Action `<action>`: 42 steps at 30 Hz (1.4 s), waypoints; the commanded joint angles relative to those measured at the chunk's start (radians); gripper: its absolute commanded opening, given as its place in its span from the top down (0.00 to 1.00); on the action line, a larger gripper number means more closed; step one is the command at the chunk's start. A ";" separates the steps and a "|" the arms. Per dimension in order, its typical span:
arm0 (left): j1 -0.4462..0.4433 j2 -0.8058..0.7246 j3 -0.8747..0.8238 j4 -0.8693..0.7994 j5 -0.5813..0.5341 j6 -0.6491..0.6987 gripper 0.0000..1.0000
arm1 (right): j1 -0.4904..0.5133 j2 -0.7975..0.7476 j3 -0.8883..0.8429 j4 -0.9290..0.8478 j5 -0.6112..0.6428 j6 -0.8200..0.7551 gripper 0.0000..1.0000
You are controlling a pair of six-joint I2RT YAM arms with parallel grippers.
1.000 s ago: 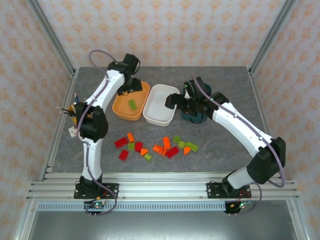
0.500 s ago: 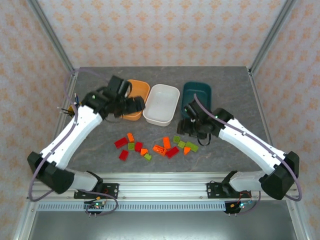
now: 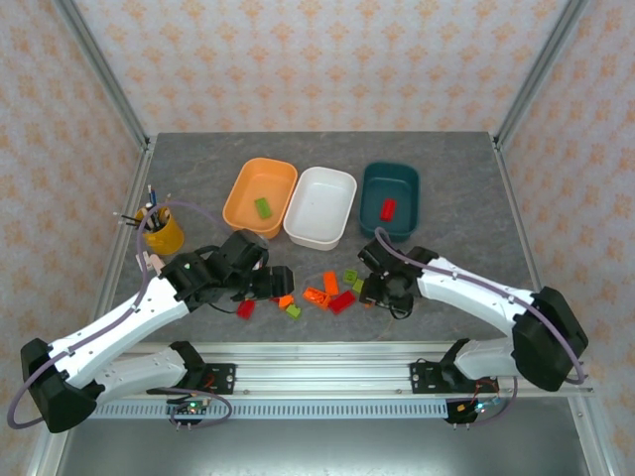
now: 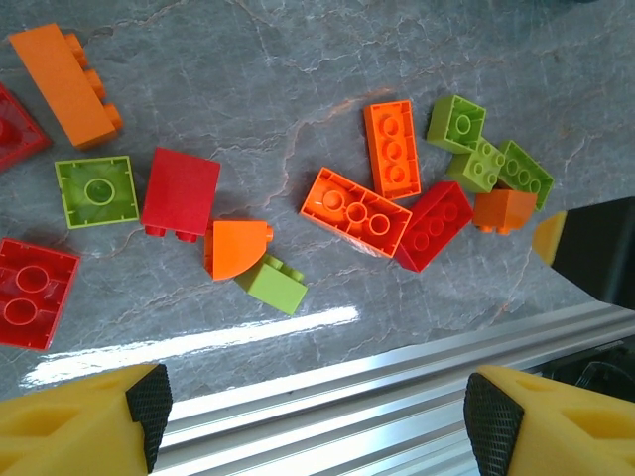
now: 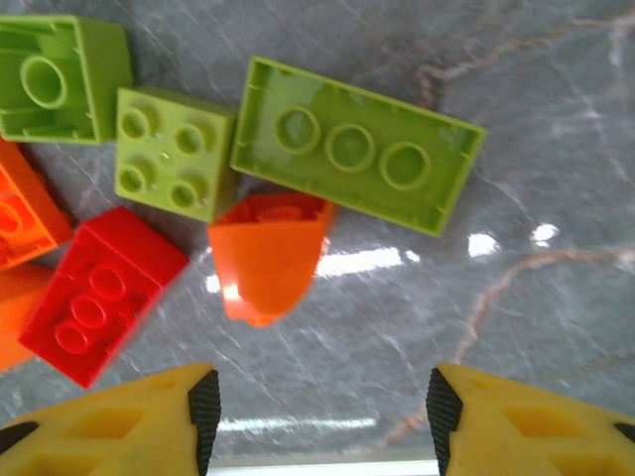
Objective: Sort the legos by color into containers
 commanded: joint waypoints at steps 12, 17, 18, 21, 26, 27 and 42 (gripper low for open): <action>-0.010 -0.024 -0.001 0.028 -0.042 -0.023 0.20 | 0.003 0.157 0.002 0.129 0.045 -0.017 0.52; -0.013 -0.028 -0.004 0.031 -0.047 -0.030 0.20 | -0.010 0.197 0.010 0.128 0.063 -0.053 0.55; -0.015 -0.028 -0.007 0.032 -0.047 -0.030 0.20 | -0.012 0.207 0.011 0.134 0.060 -0.061 0.57; -0.018 -0.028 -0.016 0.039 -0.051 -0.034 0.20 | -0.015 0.237 0.026 0.137 0.060 -0.082 0.59; -0.027 -0.031 -0.030 0.050 -0.059 -0.046 0.20 | -0.016 0.264 0.032 0.141 0.064 -0.113 0.65; -0.028 -0.030 -0.029 0.049 -0.061 -0.047 0.20 | -0.016 0.264 0.032 0.138 0.065 -0.120 0.67; 0.027 0.036 0.173 -0.023 -0.147 -0.079 0.19 | 0.013 0.133 0.384 -0.132 0.147 -0.229 0.80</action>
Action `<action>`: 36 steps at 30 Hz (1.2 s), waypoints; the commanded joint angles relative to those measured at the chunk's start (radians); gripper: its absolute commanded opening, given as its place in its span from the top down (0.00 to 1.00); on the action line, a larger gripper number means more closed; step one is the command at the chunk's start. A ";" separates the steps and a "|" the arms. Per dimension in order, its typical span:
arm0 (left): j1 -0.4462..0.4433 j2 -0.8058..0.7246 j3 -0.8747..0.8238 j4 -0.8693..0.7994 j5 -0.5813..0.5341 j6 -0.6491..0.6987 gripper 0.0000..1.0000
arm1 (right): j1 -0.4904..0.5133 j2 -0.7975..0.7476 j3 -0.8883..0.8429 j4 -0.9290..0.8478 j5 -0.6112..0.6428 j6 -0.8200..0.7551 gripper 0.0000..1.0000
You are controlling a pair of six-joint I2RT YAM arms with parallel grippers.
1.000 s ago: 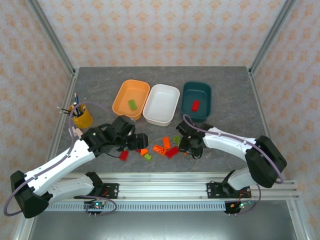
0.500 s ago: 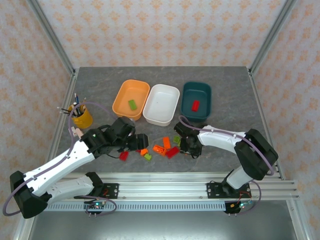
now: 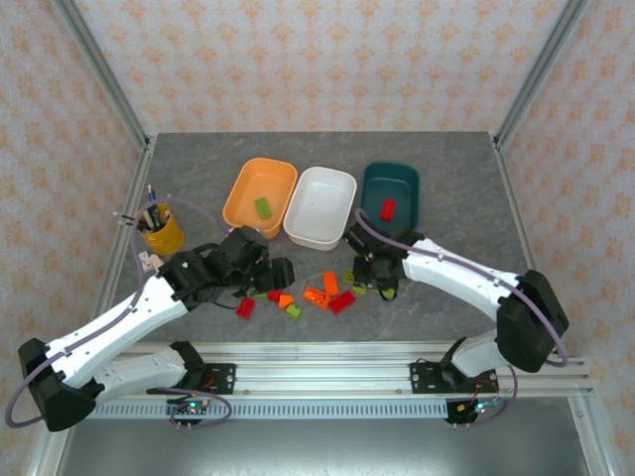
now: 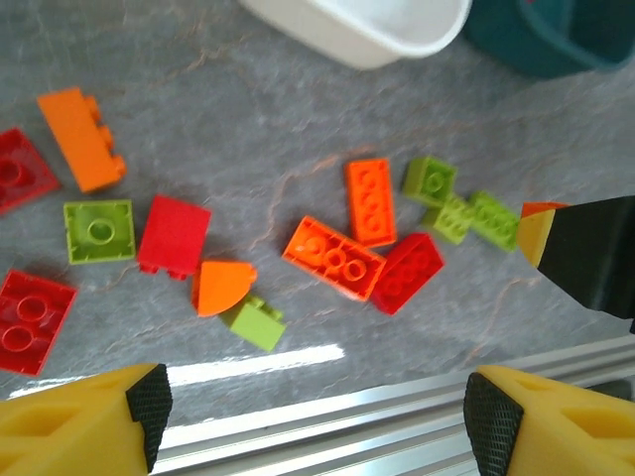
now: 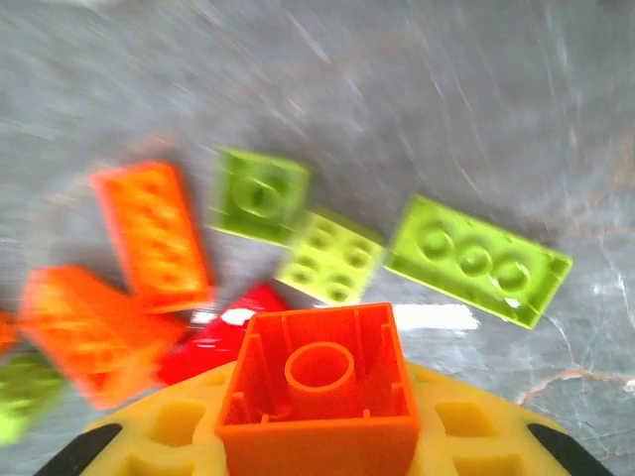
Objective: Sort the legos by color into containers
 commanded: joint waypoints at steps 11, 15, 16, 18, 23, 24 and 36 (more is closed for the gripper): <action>0.314 0.217 0.350 -0.033 0.010 0.049 0.18 | -0.069 0.619 0.751 -0.091 -0.001 -0.156 0.81; 0.340 0.258 0.359 -0.023 0.002 0.052 0.18 | -0.111 0.845 0.987 -0.155 -0.022 -0.177 0.81; 0.343 0.262 0.356 -0.025 -0.001 0.051 0.18 | -0.119 0.888 1.036 -0.173 -0.028 -0.180 0.80; 0.349 0.262 0.345 -0.044 -0.015 0.046 0.18 | -0.133 0.969 1.131 -0.209 -0.043 -0.188 0.79; 0.359 0.218 0.286 -0.082 -0.029 0.031 0.18 | -0.148 1.055 1.251 -0.260 -0.064 -0.204 0.60; 0.361 0.207 0.274 -0.090 -0.030 0.026 0.18 | -0.147 1.053 1.260 -0.263 -0.065 -0.208 0.53; 0.369 0.091 0.202 -0.227 -0.060 0.018 0.19 | -0.134 0.763 1.250 -0.277 -0.035 -0.272 0.47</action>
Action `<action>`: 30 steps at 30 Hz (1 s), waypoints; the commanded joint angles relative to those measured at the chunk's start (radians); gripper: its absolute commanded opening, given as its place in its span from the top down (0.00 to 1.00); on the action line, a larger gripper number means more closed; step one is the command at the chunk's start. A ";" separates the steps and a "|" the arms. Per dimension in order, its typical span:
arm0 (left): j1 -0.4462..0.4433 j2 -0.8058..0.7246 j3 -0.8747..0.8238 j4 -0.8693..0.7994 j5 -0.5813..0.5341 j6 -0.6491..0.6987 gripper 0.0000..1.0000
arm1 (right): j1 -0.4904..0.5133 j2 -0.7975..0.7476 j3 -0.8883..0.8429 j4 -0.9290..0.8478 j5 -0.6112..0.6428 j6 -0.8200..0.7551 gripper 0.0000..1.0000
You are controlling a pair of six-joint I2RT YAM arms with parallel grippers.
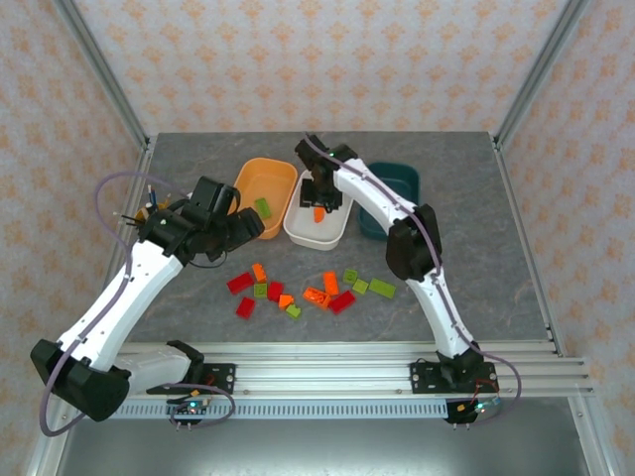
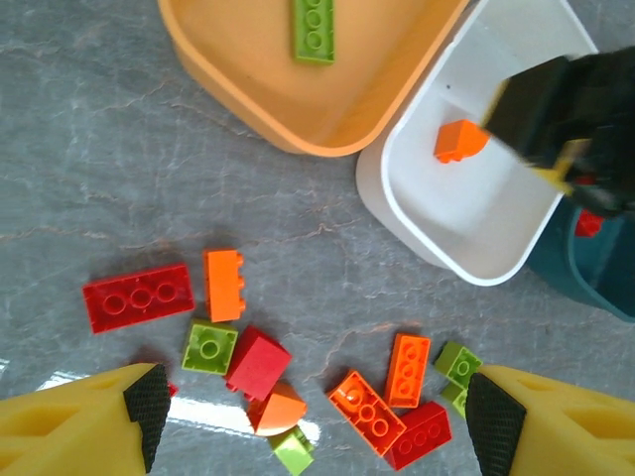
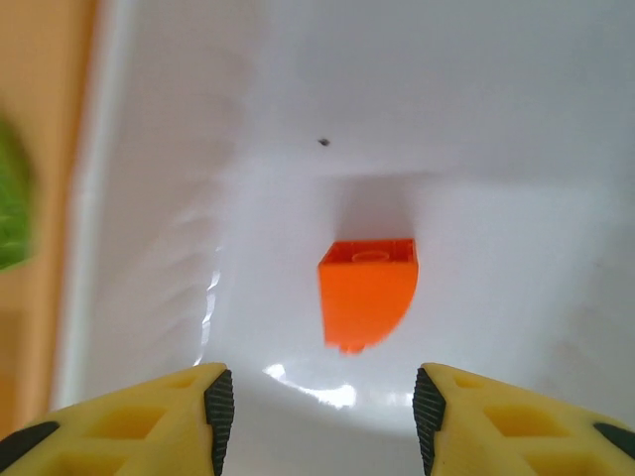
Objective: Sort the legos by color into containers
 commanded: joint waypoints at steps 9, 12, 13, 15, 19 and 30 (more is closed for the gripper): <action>0.013 -0.103 -0.054 -0.147 -0.027 -0.014 0.19 | 0.086 -0.622 -0.430 0.108 0.052 -0.079 0.47; 0.013 -0.120 -0.087 -0.156 -0.016 -0.015 0.20 | 0.125 -0.759 -0.595 0.147 0.061 -0.078 0.48; 0.013 -0.123 -0.101 -0.154 -0.008 -0.019 0.21 | 0.138 -0.800 -0.649 0.164 0.057 -0.076 0.48; 0.012 -0.117 -0.141 -0.131 0.018 -0.033 0.24 | 0.171 -0.892 -0.790 0.223 0.039 -0.064 0.48; 0.010 -0.067 -0.193 -0.045 0.045 -0.065 0.30 | 0.230 -1.025 -1.043 0.362 -0.028 -0.025 0.49; -0.061 0.279 -0.167 0.110 -0.021 -0.136 0.51 | 0.298 -1.106 -1.317 0.547 -0.043 0.063 0.49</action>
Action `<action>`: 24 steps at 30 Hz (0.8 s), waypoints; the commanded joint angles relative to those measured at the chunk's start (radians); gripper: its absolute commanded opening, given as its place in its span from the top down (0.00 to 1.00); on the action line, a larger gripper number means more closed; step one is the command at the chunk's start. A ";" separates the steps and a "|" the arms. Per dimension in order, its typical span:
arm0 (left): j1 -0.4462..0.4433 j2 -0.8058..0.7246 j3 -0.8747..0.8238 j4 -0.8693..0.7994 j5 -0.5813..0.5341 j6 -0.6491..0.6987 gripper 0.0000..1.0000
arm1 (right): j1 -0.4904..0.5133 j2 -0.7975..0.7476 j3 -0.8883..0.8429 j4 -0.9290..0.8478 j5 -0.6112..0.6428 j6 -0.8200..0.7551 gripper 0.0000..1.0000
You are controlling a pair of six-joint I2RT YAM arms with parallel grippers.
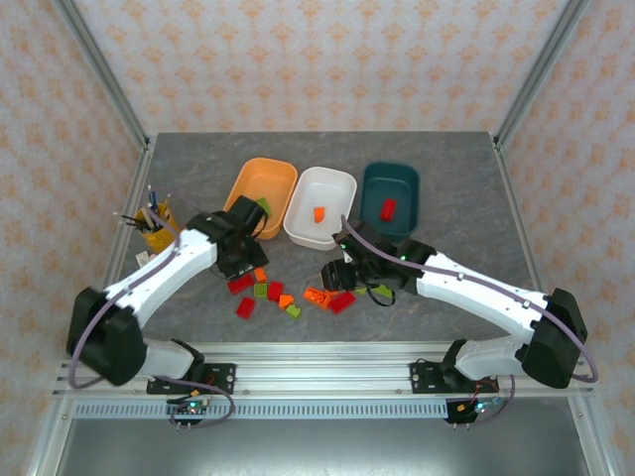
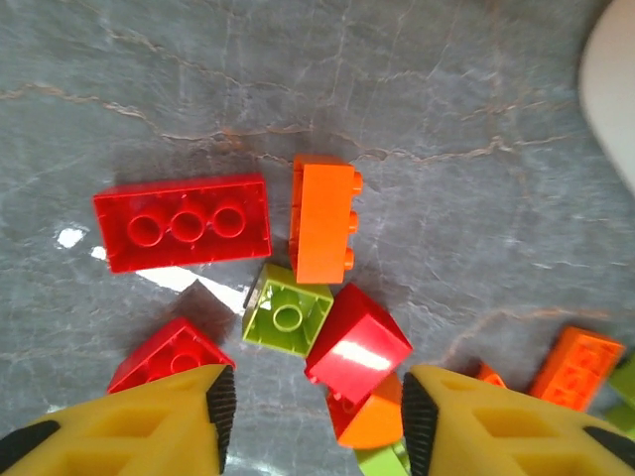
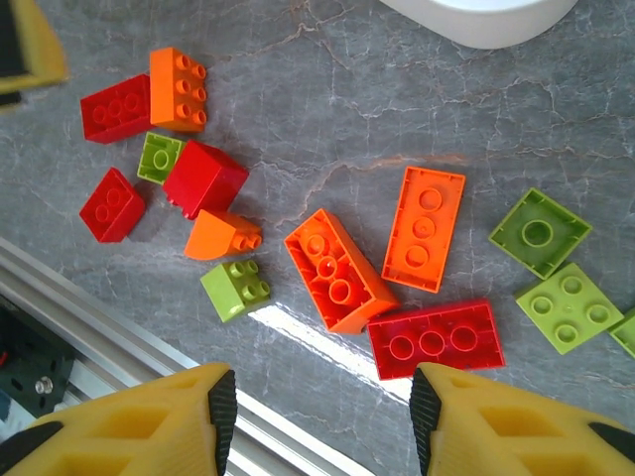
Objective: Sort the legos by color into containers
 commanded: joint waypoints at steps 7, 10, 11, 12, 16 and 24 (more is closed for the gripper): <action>-0.015 0.174 0.046 0.075 -0.078 -0.042 0.55 | 0.006 -0.025 -0.026 0.072 0.007 0.040 0.49; -0.015 0.216 0.059 0.073 -0.087 -0.037 0.56 | 0.006 -0.023 -0.026 0.066 0.008 0.041 0.49; -0.014 0.225 0.057 0.078 -0.087 -0.035 0.57 | 0.005 -0.022 -0.026 0.066 0.008 0.041 0.49; -0.013 0.233 0.057 0.080 -0.087 -0.035 0.57 | 0.006 -0.023 -0.026 0.066 0.008 0.041 0.49; -0.010 0.260 0.048 0.098 -0.090 -0.035 0.58 | 0.005 -0.020 -0.022 0.062 0.008 0.040 0.49; -0.004 0.331 0.075 0.113 -0.099 -0.013 0.63 | 0.005 -0.016 -0.020 0.046 0.008 0.041 0.49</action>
